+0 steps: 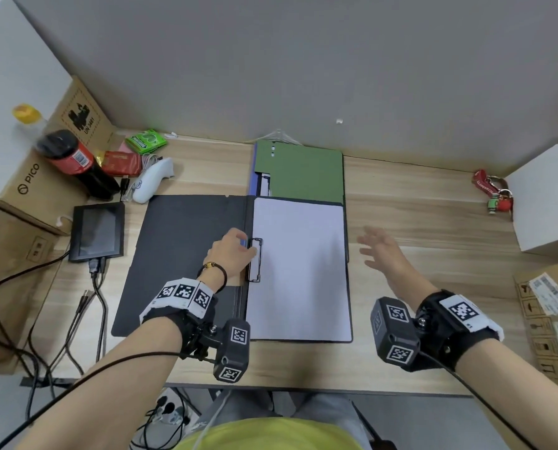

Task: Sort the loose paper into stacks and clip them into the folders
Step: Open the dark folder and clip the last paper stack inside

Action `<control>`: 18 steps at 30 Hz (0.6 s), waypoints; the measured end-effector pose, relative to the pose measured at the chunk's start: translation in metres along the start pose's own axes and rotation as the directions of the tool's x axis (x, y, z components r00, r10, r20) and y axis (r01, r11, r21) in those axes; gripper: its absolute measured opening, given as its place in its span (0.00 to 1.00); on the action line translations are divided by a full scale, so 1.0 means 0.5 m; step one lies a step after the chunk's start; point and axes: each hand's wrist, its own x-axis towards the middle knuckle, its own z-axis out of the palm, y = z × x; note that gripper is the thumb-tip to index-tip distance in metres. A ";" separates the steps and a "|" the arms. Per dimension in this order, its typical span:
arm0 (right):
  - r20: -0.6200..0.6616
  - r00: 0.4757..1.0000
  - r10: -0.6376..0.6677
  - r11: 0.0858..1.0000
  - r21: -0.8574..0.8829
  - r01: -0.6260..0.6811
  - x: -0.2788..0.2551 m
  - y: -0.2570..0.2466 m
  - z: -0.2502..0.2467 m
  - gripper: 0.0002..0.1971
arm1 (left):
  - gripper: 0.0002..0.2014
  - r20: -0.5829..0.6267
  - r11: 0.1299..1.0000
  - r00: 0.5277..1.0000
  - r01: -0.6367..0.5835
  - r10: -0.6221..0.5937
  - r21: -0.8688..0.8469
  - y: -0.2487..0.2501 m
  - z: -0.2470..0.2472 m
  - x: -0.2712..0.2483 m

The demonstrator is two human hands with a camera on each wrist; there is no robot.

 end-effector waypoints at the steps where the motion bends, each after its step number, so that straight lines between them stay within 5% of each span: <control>1: 0.025 0.999 0.023 0.999 0.026 -0.023 -0.002 0.002 0.009 0.17 | 0.17 -0.011 0.999 1.000 -0.008 0.007 -0.052 -0.008 -0.011 0.000; 5: 0.208 0.974 0.085 0.995 0.038 -0.095 -0.016 0.019 0.077 0.10 | 0.15 -0.079 0.993 0.997 0.006 -0.016 -0.117 -0.075 -0.066 -0.009; 9: 0.343 0.928 0.143 0.989 -0.026 -0.142 -0.018 0.038 0.164 0.10 | 0.16 -0.174 0.978 0.967 0.162 -0.184 -0.131 -0.189 -0.115 -0.035; 18: 0.462 0.867 0.188 0.982 -0.103 -0.158 -0.015 0.039 0.289 0.13 | 0.25 -0.242 0.921 0.891 0.353 -0.384 -0.162 -0.353 -0.141 -0.093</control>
